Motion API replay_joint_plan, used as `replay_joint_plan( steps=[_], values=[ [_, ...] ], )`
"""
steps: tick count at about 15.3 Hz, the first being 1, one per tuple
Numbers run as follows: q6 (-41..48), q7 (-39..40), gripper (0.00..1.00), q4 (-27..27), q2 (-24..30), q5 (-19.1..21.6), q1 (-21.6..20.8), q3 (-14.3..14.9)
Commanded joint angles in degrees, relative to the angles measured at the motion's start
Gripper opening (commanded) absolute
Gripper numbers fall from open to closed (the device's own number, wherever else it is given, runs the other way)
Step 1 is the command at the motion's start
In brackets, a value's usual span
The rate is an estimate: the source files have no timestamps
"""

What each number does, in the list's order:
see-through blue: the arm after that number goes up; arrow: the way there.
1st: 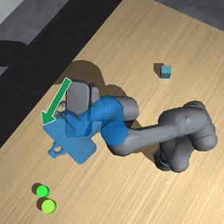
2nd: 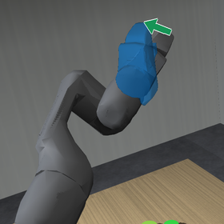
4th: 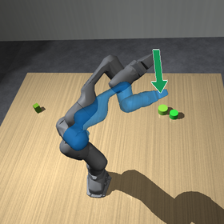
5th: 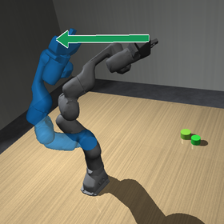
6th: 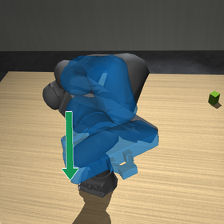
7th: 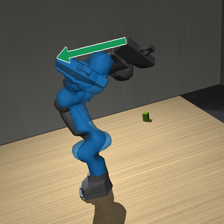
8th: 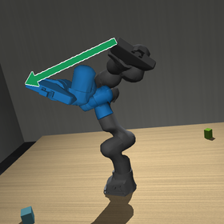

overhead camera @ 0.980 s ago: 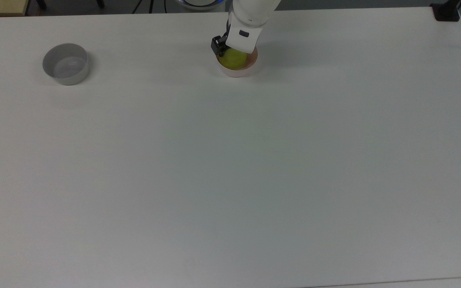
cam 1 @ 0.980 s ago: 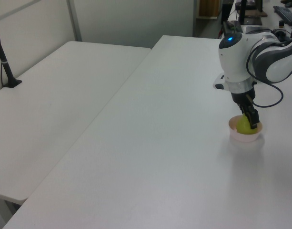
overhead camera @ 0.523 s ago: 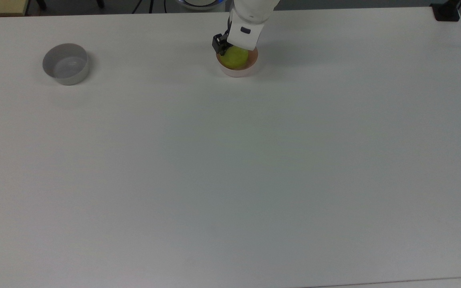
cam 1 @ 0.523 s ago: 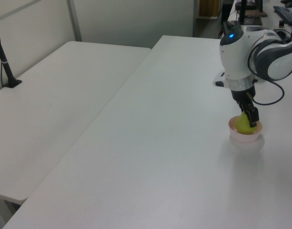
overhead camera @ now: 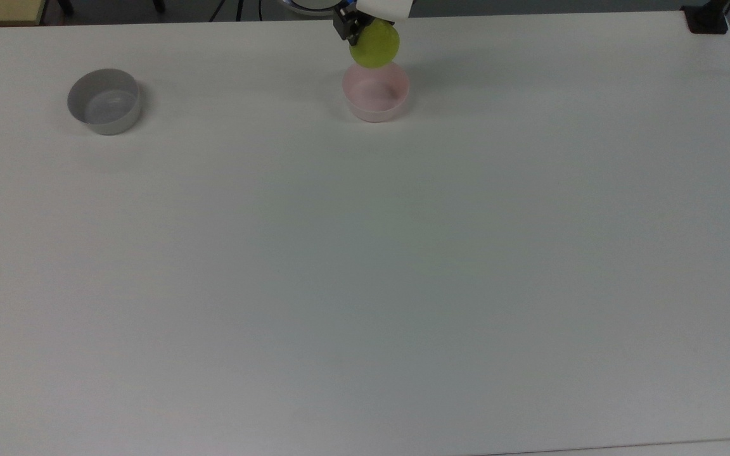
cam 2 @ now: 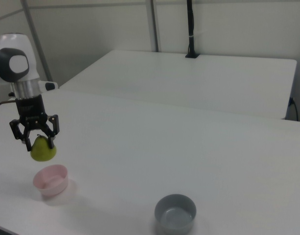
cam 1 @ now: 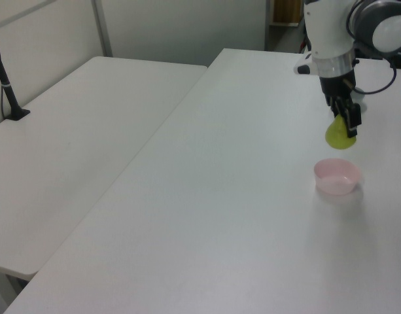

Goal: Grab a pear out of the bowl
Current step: 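Lift the pear out of the pink bowl and carry it sideways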

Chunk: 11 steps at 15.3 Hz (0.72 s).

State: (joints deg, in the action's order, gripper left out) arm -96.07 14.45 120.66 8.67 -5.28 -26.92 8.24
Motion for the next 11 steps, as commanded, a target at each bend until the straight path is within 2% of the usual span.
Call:
replay_joint_plan(
  steps=[1, 6, 11],
  values=[
    [2.55, 2.16, 0.39, -5.07, -0.93, 1.15, 4.93, 0.46],
    [2.64, 4.87, 0.39, -13.5, -9.1, 1.24, 16.61, 0.02],
    [2.2, 8.48, 0.39, -17.38, -12.36, 1.24, 22.7, 0.02]
  ],
)
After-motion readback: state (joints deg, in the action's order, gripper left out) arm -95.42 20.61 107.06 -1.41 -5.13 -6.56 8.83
